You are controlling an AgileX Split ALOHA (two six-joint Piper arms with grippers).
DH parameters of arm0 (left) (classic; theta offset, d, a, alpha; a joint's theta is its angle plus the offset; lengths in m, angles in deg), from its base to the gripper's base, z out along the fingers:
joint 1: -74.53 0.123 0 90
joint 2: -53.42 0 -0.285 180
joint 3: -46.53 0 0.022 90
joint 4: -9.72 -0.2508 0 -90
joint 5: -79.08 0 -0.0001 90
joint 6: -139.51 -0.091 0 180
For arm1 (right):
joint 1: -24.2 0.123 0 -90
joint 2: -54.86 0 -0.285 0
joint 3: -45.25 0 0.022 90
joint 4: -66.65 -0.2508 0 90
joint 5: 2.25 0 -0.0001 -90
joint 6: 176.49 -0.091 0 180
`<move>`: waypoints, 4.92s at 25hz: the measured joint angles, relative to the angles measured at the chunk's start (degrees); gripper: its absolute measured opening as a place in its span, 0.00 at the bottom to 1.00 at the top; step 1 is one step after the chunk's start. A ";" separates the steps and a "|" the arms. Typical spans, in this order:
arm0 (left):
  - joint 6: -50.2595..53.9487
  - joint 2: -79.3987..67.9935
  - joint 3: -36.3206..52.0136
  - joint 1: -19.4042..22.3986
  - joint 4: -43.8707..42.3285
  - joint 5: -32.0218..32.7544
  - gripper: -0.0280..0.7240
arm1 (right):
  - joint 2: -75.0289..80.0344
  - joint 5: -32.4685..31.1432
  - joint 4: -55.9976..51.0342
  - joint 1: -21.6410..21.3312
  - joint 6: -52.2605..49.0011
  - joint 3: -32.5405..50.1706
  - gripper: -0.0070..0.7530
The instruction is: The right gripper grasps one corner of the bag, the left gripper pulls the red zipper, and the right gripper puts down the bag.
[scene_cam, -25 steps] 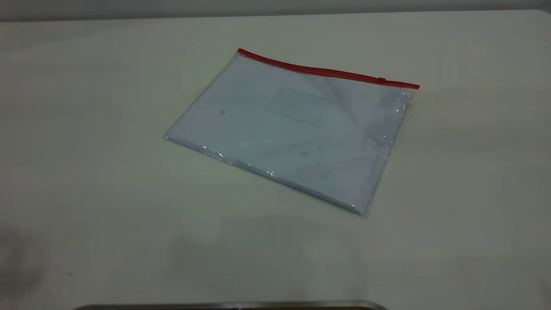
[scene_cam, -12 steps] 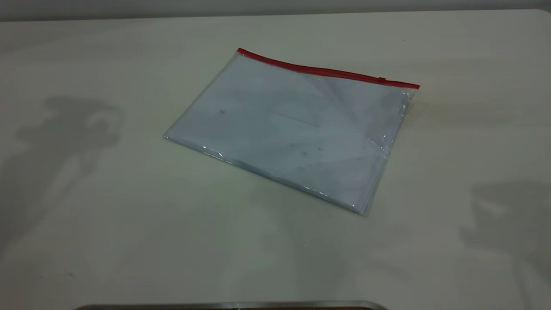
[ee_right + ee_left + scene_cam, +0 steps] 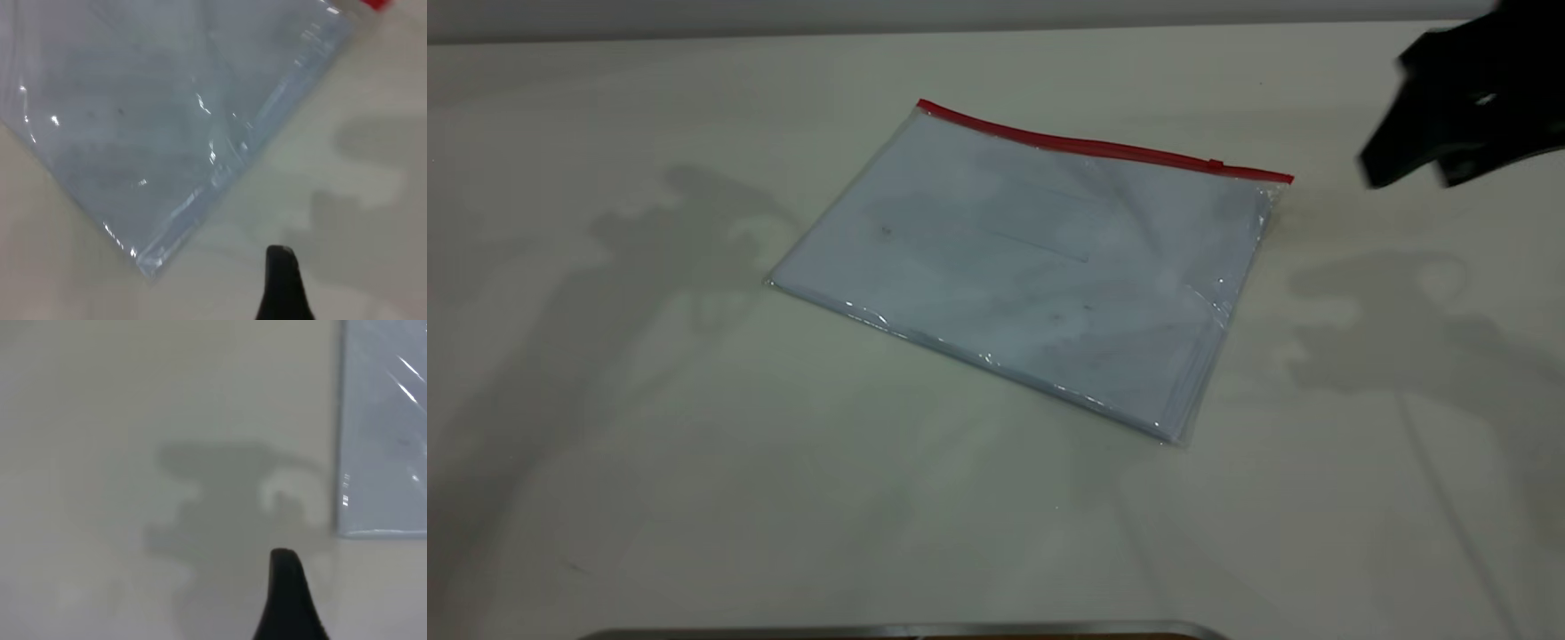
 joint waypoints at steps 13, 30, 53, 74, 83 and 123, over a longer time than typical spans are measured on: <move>0.17 -1.10 0.00 -1.09 0.83 2.74 0.82 | 21.40 -12.07 -12.01 -3.06 19.07 -17.78 0.77; 0.17 -1.10 0.00 -1.09 2.42 2.88 0.82 | 37.87 -24.07 -15.14 -7.44 24.25 -35.36 0.77; -26.67 -1.10 0.00 -3.87 5.85 2.42 0.82 | 38.47 -38.67 -16.79 -0.86 36.81 -42.13 0.05; -68.72 -14.52 -0.09 -8.86 41.61 -2.07 0.82 | 38.65 -38.39 -1.68 14.09 34.22 -55.76 0.05; -82.05 -18.84 -0.15 -8.93 55.57 -3.46 0.82 | 39.09 -38.33 -1.68 14.15 34.22 -55.76 0.05; -91.04 -21.77 -0.20 -8.99 67.65 -5.18 0.14 | 39.09 -38.33 -1.66 14.15 34.22 -55.81 0.06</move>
